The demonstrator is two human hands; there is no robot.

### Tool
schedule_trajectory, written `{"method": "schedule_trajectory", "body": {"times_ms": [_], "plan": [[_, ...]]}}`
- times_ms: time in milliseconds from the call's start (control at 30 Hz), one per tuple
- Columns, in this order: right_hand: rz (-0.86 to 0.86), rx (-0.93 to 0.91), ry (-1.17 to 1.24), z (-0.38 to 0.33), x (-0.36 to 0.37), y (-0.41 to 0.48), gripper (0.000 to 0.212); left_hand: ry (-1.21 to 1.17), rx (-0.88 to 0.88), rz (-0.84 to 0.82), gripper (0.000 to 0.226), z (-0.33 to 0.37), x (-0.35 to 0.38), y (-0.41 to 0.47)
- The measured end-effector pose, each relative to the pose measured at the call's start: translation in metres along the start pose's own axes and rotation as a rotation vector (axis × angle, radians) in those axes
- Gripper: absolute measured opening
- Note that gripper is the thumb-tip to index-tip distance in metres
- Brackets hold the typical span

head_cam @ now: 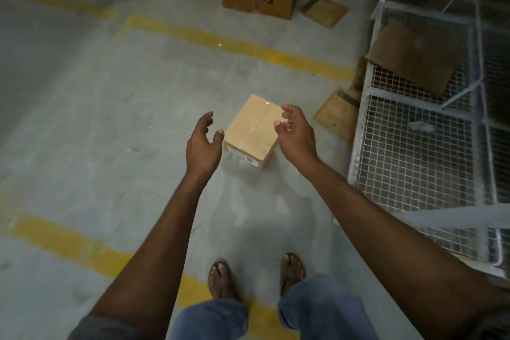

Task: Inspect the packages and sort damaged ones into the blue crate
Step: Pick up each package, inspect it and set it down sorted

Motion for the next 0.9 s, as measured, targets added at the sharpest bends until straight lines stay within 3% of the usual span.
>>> {"method": "schedule_trajectory", "body": {"times_ms": [200, 500, 667, 800, 900], "plan": [[0.014, 0.083, -0.065, 0.111, 0.107, 0.054, 0.041, 0.022, -0.016, -0.086, 0.049, -0.132, 0.065, 0.071], [0.026, 0.142, -0.137, 0.261, 0.243, 0.157, 0.064, -0.015, -0.113, -0.134, 0.061, -0.299, 0.167, 0.195], [0.008, 0.231, -0.256, 0.343, 0.291, 0.197, 0.073, 0.102, -0.033, -0.214, 0.065, -0.364, 0.223, 0.244], [-0.014, 0.223, -0.196, 0.375, 0.312, 0.207, 0.086, 0.334, -0.062, -0.199, 0.077, -0.393, 0.246, 0.267], [-0.054, 0.199, -0.159, 0.384, 0.319, 0.209, 0.096, 0.244, -0.081, -0.185, 0.089, -0.401, 0.253, 0.268]]}}
Point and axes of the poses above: each hand's wrist, its own y-axis towards the middle knuckle, its own x-axis out of the palm, z = x × y, the point moved 5 cm from there along y, towards the middle knuckle, and after that the axes turned 4 degrees about -y, right-handed, at the moved point
